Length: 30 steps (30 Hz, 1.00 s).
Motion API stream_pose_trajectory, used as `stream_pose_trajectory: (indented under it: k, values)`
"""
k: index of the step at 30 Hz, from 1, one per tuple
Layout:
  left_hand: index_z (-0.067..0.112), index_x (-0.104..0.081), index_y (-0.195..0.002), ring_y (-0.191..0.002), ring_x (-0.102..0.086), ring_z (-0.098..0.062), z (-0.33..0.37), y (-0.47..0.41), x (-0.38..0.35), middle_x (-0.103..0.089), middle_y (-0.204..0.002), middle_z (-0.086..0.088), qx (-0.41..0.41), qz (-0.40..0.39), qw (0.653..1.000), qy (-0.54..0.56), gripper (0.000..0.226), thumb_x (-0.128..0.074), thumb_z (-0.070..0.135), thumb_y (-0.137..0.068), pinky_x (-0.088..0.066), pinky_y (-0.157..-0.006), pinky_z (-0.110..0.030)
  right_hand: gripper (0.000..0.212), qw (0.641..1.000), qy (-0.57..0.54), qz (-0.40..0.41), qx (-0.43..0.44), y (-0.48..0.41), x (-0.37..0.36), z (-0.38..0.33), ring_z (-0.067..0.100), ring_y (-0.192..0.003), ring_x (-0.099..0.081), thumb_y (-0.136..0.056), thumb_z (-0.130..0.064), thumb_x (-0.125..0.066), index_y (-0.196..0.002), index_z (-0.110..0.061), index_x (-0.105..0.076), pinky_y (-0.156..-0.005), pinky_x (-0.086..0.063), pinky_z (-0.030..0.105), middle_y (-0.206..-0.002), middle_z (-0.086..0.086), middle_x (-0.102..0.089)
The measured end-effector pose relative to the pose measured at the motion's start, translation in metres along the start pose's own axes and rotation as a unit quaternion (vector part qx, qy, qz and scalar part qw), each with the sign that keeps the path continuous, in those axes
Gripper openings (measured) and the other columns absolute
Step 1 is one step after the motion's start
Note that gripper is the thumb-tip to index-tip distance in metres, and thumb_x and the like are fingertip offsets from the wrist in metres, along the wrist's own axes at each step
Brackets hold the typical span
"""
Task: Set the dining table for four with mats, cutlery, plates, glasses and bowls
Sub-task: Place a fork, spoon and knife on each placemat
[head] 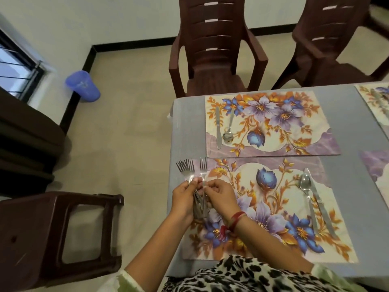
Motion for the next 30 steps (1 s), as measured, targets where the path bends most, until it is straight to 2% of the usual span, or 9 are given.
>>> stream_pose_trajectory:
  k: [2, 7, 10, 13, 16, 22, 24, 26, 30]
  values:
    - [0.002, -0.067, -0.094, -0.063, -0.065, -0.019, -0.003, -0.001, 0.003, -0.069, -0.076, -0.010, 0.008, 0.003, 1.000, 0.003, 0.016, -0.057, 0.015, -0.093, -0.055, -0.064, -0.035, 0.016, 0.999, -0.014, -0.023, -0.036, 0.001, -0.005, 0.010, 0.021, -0.071, -0.062, -0.089, -0.006, -0.057, -0.076, -0.015, -0.063, -0.065, -0.054, 0.033, -0.080, 0.012, -0.068]
    - [0.008, -0.062, -0.080, -0.047, -0.054, -0.009, 0.004, -0.006, 0.028, -0.056, -0.058, -0.001, -0.001, 0.048, 0.999, 0.005, 0.024, -0.050, 0.019, -0.098, -0.045, -0.047, -0.019, 0.025, 0.998, -0.004, 0.014, -0.061, 0.003, 0.009, 0.022, 0.014, -0.061, -0.054, -0.090, -0.002, -0.056, -0.068, -0.014, -0.057, -0.057, -0.049, 0.026, -0.064, 0.002, -0.057]
    - [0.012, -0.060, -0.077, -0.037, -0.034, -0.003, 0.016, -0.011, 0.050, -0.043, -0.058, 0.003, -0.026, 0.074, 0.995, -0.066, 0.029, -0.049, 0.028, -0.098, -0.029, -0.037, -0.015, 0.026, 0.994, 0.069, 0.022, -0.081, -0.001, 0.020, 0.033, 0.016, -0.054, -0.052, -0.089, -0.003, -0.058, -0.064, -0.013, -0.058, -0.052, -0.048, 0.027, -0.058, 0.003, -0.056]
    - [0.012, -0.058, -0.079, -0.034, -0.027, -0.001, 0.021, -0.013, 0.061, -0.039, -0.060, 0.003, -0.028, 0.080, 0.990, -0.111, 0.035, -0.039, 0.029, -0.102, -0.023, -0.035, -0.016, 0.029, 0.987, 0.123, 0.000, -0.100, -0.003, 0.008, 0.037, 0.015, -0.050, -0.053, -0.087, -0.002, -0.059, -0.061, -0.015, -0.058, -0.052, -0.051, 0.025, -0.057, 0.003, -0.057]
    - [0.011, -0.058, -0.082, -0.033, -0.027, -0.001, 0.021, -0.011, 0.060, -0.040, -0.062, 0.001, -0.021, 0.071, 0.990, -0.120, 0.035, -0.032, 0.021, -0.103, -0.022, -0.034, -0.015, 0.032, 0.981, 0.170, 0.017, -0.092, -0.007, -0.001, 0.034, 0.013, -0.041, -0.052, -0.084, 0.001, -0.055, -0.055, -0.014, -0.054, -0.049, -0.049, 0.024, -0.051, 0.003, -0.058]
    - [0.009, -0.060, -0.089, -0.045, -0.039, -0.005, 0.016, -0.006, 0.048, -0.057, -0.060, 0.008, -0.029, 0.039, 0.996, -0.071, 0.027, -0.036, 0.011, -0.101, -0.031, -0.040, -0.014, 0.028, 0.954, 0.297, 0.042, -0.022, -0.008, 0.003, 0.017, 0.007, -0.051, -0.052, -0.076, -0.006, -0.062, -0.052, -0.015, -0.051, -0.049, -0.044, 0.018, -0.053, -0.005, -0.058]
    - [0.008, -0.061, -0.090, -0.045, -0.049, -0.002, 0.015, -0.005, 0.041, -0.059, -0.068, 0.002, -0.026, 0.029, 0.999, -0.036, 0.025, -0.039, 0.012, -0.101, -0.039, -0.043, -0.013, 0.023, 0.968, 0.246, 0.057, -0.007, -0.005, 0.012, 0.011, 0.010, -0.053, -0.057, -0.077, -0.007, -0.067, -0.057, -0.015, -0.058, -0.057, -0.050, 0.024, -0.053, -0.004, -0.059]
    - [0.007, -0.062, -0.089, -0.053, -0.058, -0.004, 0.014, -0.003, 0.026, -0.061, -0.074, -0.003, -0.016, 0.012, 1.000, 0.004, 0.024, -0.042, 0.013, -0.101, -0.048, -0.050, -0.013, 0.017, 0.990, 0.116, 0.076, 0.004, 0.003, 0.026, 0.003, 0.015, -0.053, -0.060, -0.081, -0.007, -0.068, -0.065, -0.010, -0.062, -0.055, -0.054, 0.029, -0.056, 0.002, -0.062]
    - [0.003, -0.062, -0.090, -0.062, -0.067, -0.010, 0.004, 0.011, -0.032, -0.066, -0.079, -0.008, 0.022, -0.061, 0.995, 0.074, 0.022, -0.044, 0.012, -0.099, -0.054, -0.056, -0.018, 0.008, 0.996, -0.085, 0.035, 0.006, 0.019, 0.053, -0.017, 0.012, -0.054, -0.060, -0.085, -0.002, -0.065, -0.078, 0.000, -0.064, -0.053, -0.052, 0.022, -0.064, 0.010, -0.062]
Point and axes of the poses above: each hand's wrist, its own y-axis away from the middle knuckle, its own x-axis out of the back of the hand, z = x × y, the point moved 8 cm from there along -y, towards the middle knuckle
